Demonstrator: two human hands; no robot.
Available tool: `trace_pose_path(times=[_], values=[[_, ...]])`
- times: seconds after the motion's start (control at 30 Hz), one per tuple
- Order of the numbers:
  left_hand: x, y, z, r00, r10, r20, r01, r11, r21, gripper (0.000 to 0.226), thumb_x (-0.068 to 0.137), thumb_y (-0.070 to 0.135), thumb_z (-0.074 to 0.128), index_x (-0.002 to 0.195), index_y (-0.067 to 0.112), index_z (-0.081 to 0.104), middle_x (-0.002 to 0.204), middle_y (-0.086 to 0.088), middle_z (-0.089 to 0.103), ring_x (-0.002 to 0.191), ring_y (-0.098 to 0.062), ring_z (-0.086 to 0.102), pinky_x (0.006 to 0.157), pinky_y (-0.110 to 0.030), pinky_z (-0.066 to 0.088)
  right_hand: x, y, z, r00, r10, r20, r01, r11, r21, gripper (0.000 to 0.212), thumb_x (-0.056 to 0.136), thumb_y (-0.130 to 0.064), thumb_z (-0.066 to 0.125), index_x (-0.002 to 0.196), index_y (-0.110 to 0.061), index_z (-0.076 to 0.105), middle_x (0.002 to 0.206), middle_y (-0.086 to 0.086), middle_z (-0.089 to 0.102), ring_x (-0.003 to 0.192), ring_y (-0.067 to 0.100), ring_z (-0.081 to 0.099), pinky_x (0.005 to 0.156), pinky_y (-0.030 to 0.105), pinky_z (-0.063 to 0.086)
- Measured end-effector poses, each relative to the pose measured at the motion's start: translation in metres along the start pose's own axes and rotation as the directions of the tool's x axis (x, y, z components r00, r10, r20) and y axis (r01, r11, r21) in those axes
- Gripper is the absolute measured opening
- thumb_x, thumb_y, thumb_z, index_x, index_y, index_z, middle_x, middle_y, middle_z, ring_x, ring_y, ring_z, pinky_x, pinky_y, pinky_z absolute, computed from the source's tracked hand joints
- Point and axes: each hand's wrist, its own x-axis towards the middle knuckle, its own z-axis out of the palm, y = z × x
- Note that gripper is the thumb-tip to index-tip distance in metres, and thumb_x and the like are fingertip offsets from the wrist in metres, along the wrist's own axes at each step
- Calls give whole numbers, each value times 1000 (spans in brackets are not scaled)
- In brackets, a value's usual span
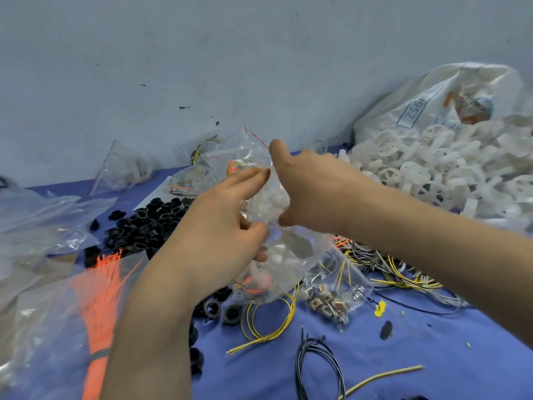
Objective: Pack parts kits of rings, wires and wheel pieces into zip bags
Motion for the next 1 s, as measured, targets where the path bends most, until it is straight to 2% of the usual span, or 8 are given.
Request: trace_pose_path(times=[0.13,0.27,0.37,0.47,0.7,0.77,0.87,1.0], values=[[1,-1,0,1000,-7,-21,7,999,36,70,85,-4,49,141,38,45,143,34,32,50,-6,65,55,-7,45,7,13,-13,995,63,74,-75,982,174,57,77,-20,74,117,-13,33,86,7,56,72,29,58,64,36,50],[2,-4,-4,999,9,-47,-5,996,85,58,86,-7,48,125,33,63,139,29,43,60,-7,70,70,-14,54,8,32,-12,997,70,-27,-69,997,35,16,85,-17,61,101,-17,60,90,9,54,83,32,59,74,33,49],[0,-9,-13,996,-14,-94,19,998,59,23,88,16,61,86,33,76,119,20,64,78,-10,72,83,-34,57,8,53,-15,996,88,-30,-87,996,14,13,82,-25,67,72,-30,61,83,3,60,74,22,56,64,27,43],[-4,-15,-27,995,-43,-87,57,985,164,10,73,52,74,82,47,73,83,16,73,80,-1,69,87,-33,54,9,76,-11,988,137,76,-155,930,333,8,84,-25,69,77,-22,67,59,-7,64,50,4,58,46,17,45],[4,-22,-27,972,75,-222,-59,995,81,28,80,6,74,75,34,72,83,9,63,65,-8,70,69,-27,58,5,76,11,979,174,109,-127,99,987,10,84,-10,66,93,-6,64,98,15,68,61,21,68,60,23,56],[6,-22,-24,959,134,-251,-105,987,126,27,83,10,72,80,37,70,84,9,61,65,-11,67,66,-32,58,-2,67,8,976,207,-61,13,223,975,21,79,-15,73,99,-16,67,96,1,69,67,15,68,66,22,55],[8,-20,-21,951,216,-219,-175,966,191,13,82,30,69,86,42,67,84,10,62,68,-12,63,68,-44,55,-20,39,6,934,54,-354,221,691,689,36,72,-41,74,106,-43,64,121,-25,57,103,-4,55,88,9,39],[8,-12,-12,962,238,-137,-216,963,160,30,76,32,64,97,53,64,76,10,61,68,-13,61,64,-35,55,-23,20,7,955,-95,-280,248,773,584,40,71,-48,69,110,-47,57,132,-29,47,140,-3,14,117,31,11]])
